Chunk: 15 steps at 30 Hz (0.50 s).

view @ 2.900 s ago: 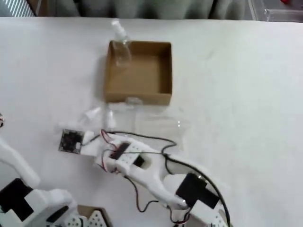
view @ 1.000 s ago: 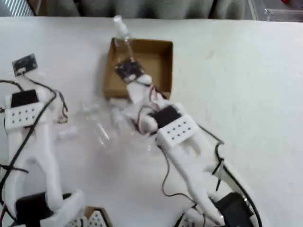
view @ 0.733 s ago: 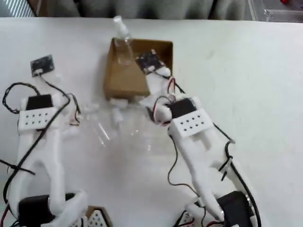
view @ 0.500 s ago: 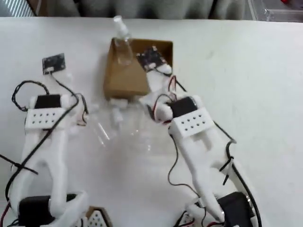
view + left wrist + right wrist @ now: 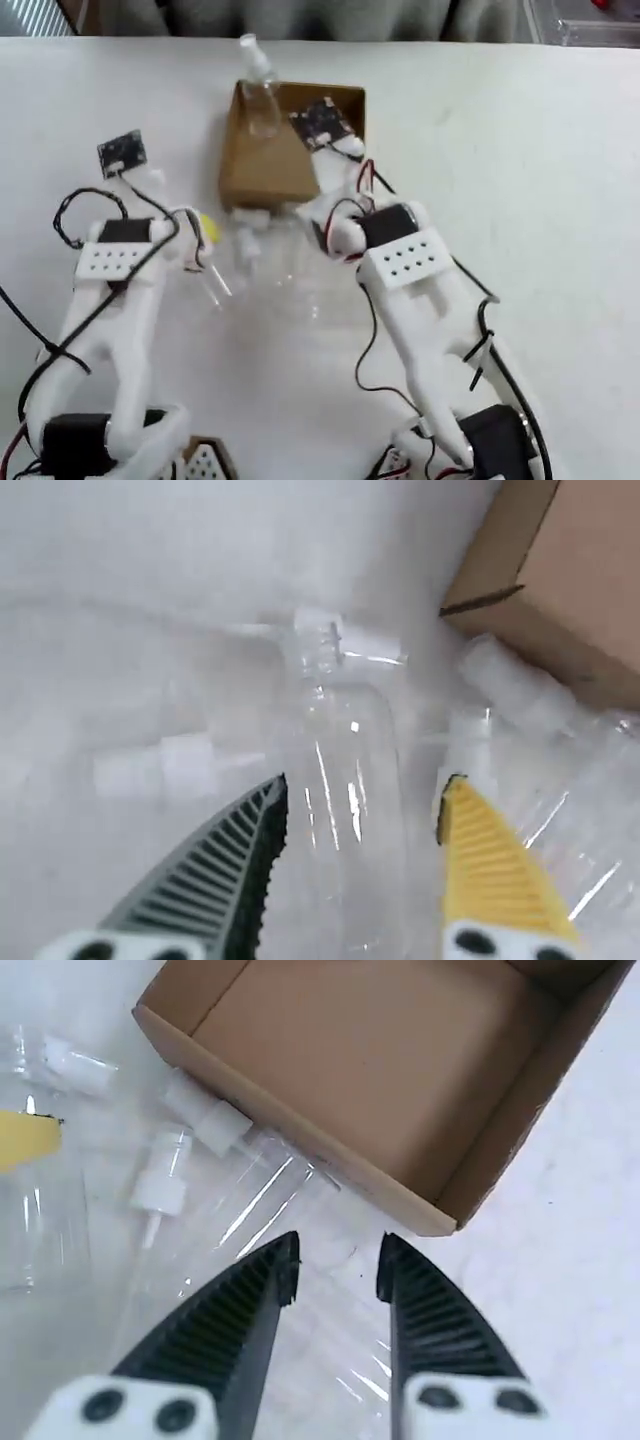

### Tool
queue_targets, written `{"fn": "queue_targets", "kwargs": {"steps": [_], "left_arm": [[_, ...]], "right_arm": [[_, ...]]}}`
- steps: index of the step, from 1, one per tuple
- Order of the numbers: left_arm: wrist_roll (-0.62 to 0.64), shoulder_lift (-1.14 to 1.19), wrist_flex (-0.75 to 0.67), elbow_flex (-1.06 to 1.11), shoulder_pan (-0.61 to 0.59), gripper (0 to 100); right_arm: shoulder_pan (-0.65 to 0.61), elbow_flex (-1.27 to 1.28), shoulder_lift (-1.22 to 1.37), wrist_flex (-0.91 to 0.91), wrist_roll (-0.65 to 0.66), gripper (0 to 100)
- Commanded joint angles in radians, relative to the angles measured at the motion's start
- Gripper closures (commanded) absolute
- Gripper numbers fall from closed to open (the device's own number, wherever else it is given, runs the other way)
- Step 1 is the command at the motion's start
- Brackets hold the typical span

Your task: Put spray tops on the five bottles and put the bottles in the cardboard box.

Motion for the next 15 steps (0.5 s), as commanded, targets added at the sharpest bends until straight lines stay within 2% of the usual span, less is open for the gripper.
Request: {"fn": "queue_targets", "kwargs": {"steps": [1,15], "left_arm": [[0.071,-0.041,-0.034,-0.014,0.010,75],[0.081,-0.039,-0.044,-0.020,-0.019,75]], "right_arm": [[0.004,-0.049,-0.039,0.004,-0.008,88.6],[0.002,-0.049,-0.038,0.002,-0.008,88.6]]}}
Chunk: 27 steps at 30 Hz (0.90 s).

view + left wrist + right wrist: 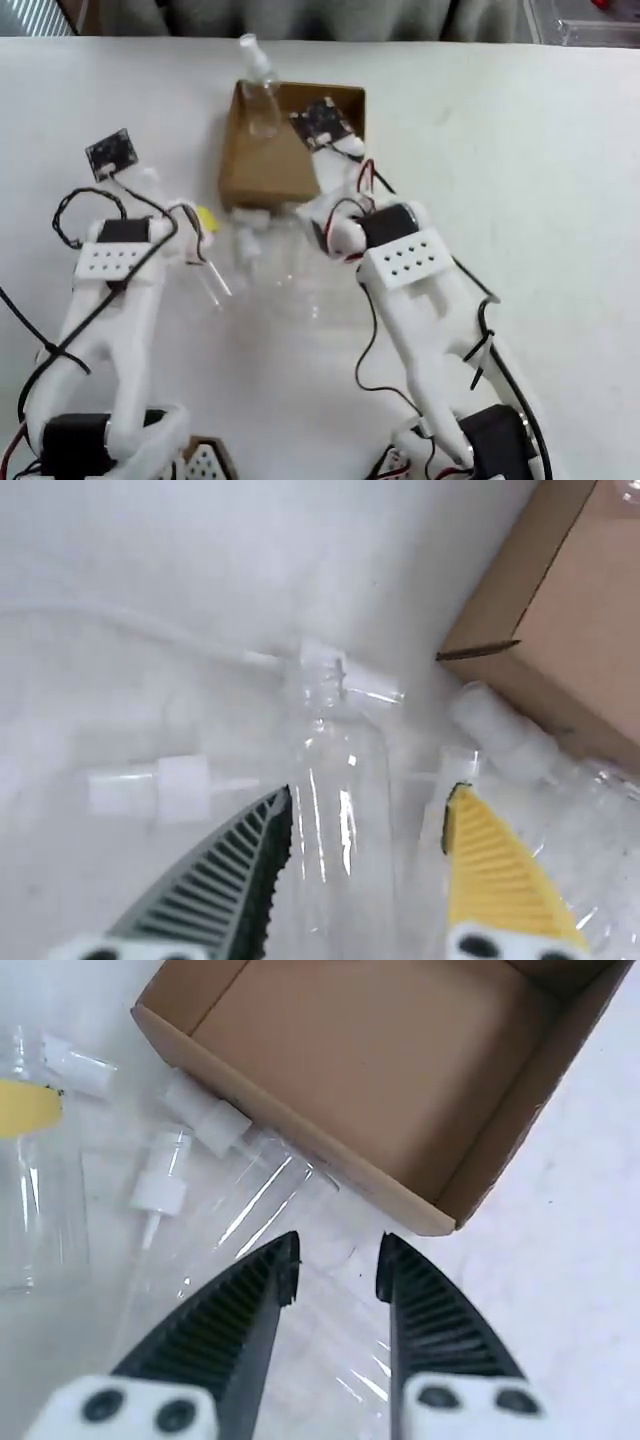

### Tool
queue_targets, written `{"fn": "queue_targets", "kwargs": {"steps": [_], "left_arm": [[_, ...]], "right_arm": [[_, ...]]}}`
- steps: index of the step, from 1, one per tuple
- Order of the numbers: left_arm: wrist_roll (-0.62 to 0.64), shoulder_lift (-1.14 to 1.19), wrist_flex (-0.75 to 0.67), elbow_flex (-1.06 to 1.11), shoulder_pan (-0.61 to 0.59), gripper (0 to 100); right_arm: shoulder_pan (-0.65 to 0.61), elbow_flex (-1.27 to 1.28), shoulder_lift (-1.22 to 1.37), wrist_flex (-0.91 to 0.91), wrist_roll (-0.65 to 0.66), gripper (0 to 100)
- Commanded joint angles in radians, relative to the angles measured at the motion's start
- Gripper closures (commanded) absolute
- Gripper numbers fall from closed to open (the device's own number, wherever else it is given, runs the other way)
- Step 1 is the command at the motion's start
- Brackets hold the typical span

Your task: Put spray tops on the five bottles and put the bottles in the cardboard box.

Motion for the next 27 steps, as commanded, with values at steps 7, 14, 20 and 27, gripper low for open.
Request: {"fn": "queue_targets", "kwargs": {"steps": [7,14,20,27], "left_arm": [[0.011,-0.039,0.048,-0.083,-0.015,75],[0.009,-0.007,0.071,-0.147,-0.027,75],[0.009,0.147,0.167,-0.278,-0.059,75],[0.009,0.174,0.169,-0.265,-0.064,75]], "right_arm": [[0.002,-0.049,-0.038,0.002,-0.008,88.6],[0.002,-0.049,-0.038,0.004,-0.008,88.6],[-0.013,-0.048,-0.038,0.005,-0.008,88.6],[-0.013,-0.048,-0.038,0.005,-0.008,88.6]]}}
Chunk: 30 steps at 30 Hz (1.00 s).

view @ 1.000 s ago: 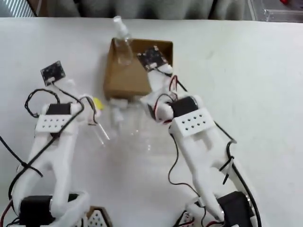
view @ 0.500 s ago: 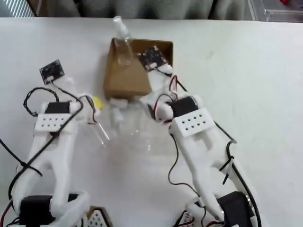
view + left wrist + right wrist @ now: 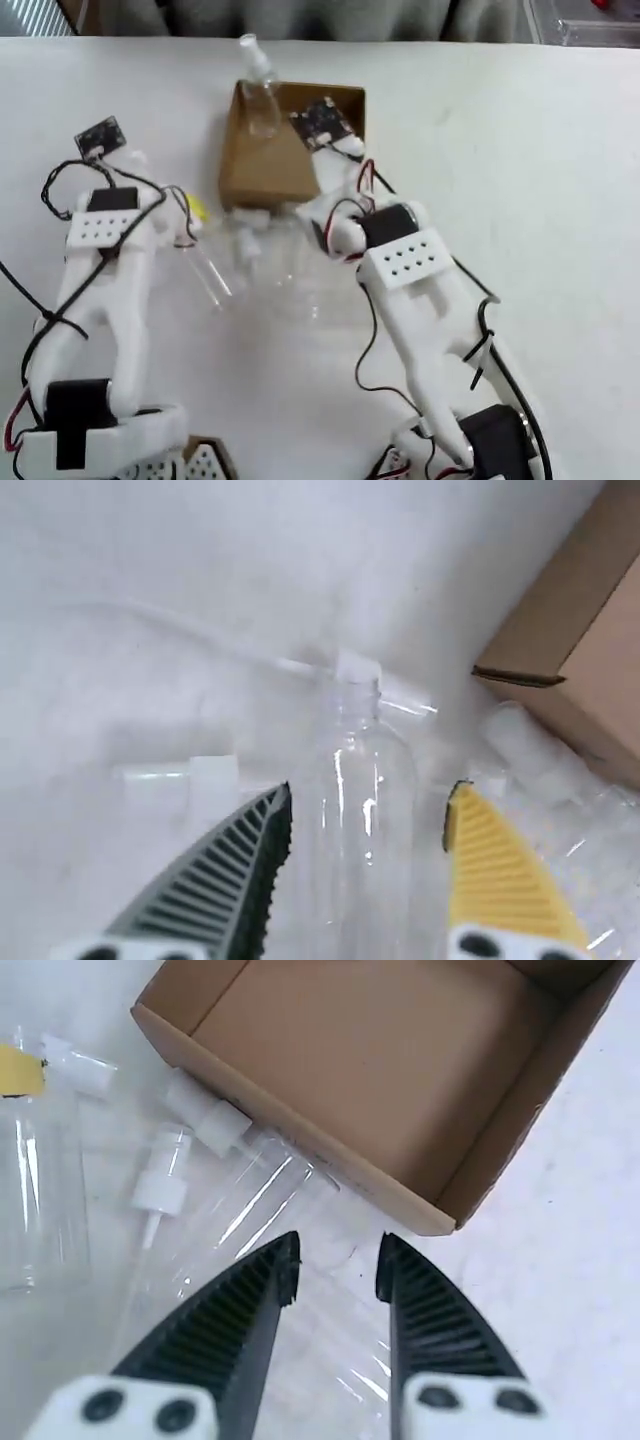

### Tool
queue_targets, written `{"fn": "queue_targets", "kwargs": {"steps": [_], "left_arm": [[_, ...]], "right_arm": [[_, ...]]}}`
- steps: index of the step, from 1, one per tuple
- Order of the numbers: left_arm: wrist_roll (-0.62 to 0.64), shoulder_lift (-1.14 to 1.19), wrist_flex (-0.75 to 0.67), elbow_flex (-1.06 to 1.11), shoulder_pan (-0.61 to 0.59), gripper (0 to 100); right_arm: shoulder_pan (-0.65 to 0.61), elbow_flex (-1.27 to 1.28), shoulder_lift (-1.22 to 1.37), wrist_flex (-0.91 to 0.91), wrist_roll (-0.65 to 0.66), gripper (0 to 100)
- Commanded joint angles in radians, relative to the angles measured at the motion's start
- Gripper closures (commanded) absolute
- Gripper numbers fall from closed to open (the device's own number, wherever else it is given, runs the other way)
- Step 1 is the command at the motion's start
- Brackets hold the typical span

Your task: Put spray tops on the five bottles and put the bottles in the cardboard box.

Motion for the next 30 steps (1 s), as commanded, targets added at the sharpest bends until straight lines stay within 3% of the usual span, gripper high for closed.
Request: {"fn": "queue_targets", "kwargs": {"steps": [1,11,17,30], "left_arm": [[0.009,-0.005,0.009,-0.031,-0.010,75],[0.003,-0.002,-0.055,0.046,-0.018,75],[0.008,0.065,-0.069,0.043,-0.016,68],[0.003,0.205,-0.020,-0.064,-0.018,72]], "right_arm": [[-0.013,-0.048,-0.038,0.005,-0.008,88.6],[-0.013,-0.048,-0.038,0.005,-0.008,88.6],[-0.013,-0.037,-0.038,0.005,-0.008,88.6],[-0.013,-0.035,-0.038,0.004,-0.008,88.6]]}}
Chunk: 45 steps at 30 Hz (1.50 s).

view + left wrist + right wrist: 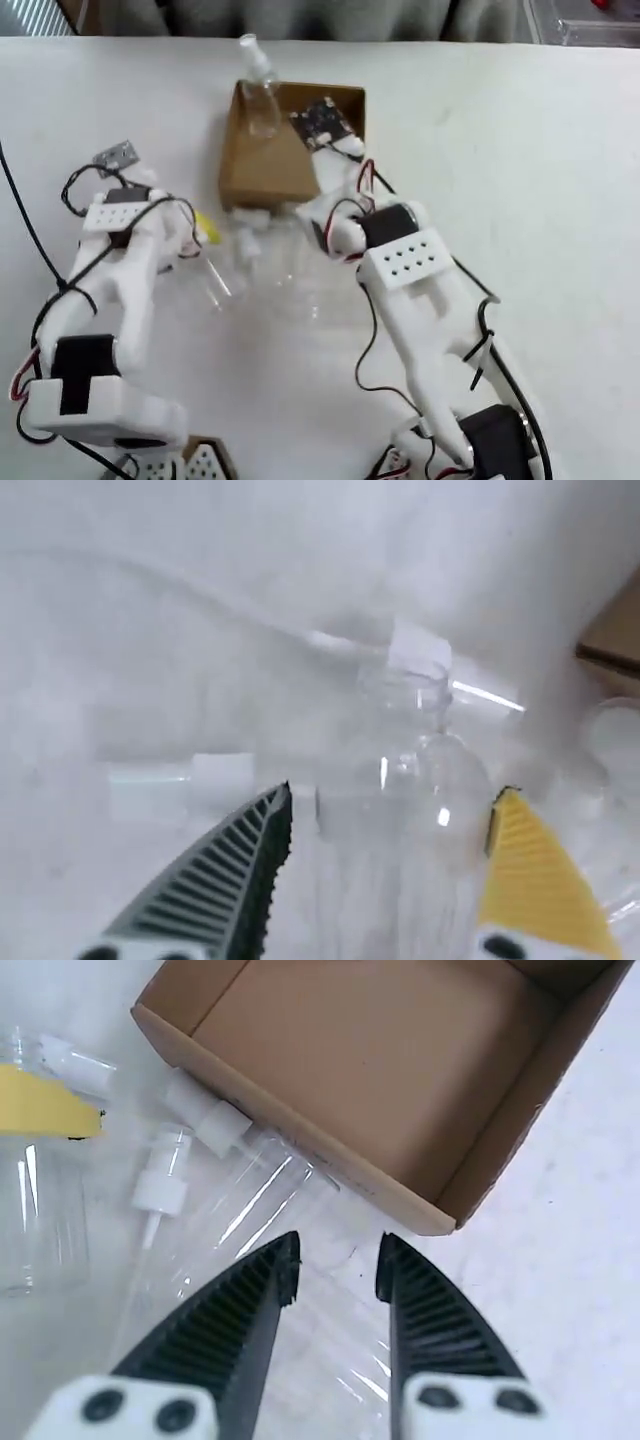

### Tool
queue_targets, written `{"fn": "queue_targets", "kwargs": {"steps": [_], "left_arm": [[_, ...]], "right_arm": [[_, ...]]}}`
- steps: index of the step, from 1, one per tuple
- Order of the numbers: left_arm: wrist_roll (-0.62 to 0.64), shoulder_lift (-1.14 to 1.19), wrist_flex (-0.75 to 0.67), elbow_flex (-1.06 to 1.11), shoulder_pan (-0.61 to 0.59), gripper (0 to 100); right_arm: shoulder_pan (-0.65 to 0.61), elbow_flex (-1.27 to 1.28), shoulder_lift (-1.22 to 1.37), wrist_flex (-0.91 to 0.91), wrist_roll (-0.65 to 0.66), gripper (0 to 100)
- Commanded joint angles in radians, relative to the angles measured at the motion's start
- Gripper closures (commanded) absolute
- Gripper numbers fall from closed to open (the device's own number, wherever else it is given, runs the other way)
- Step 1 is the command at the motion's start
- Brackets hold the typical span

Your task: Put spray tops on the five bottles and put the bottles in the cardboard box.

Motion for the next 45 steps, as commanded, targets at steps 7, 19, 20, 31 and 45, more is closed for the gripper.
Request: {"fn": "queue_targets", "kwargs": {"steps": [7,19,20,31,45], "left_arm": [[-0.003,-0.002,0.012,-0.058,-0.004,92],[-0.115,-0.077,0.020,-0.052,0.021,98],[-0.126,-0.107,0.023,-0.040,0.021,98],[-0.210,-0.412,0.005,0.115,-0.028,97],[-0.206,-0.314,-0.103,0.078,-0.188,98]], "right_arm": [[-0.013,-0.037,-0.038,0.004,-0.008,88.6],[-0.004,-0.041,-0.050,0.018,-0.008,88.6],[-0.004,-0.054,-0.050,0.035,-0.008,88.6],[-0.137,-0.092,-0.041,0.180,-0.017,88.6],[-0.337,0.003,0.082,0.021,-0.066,88.6]]}}
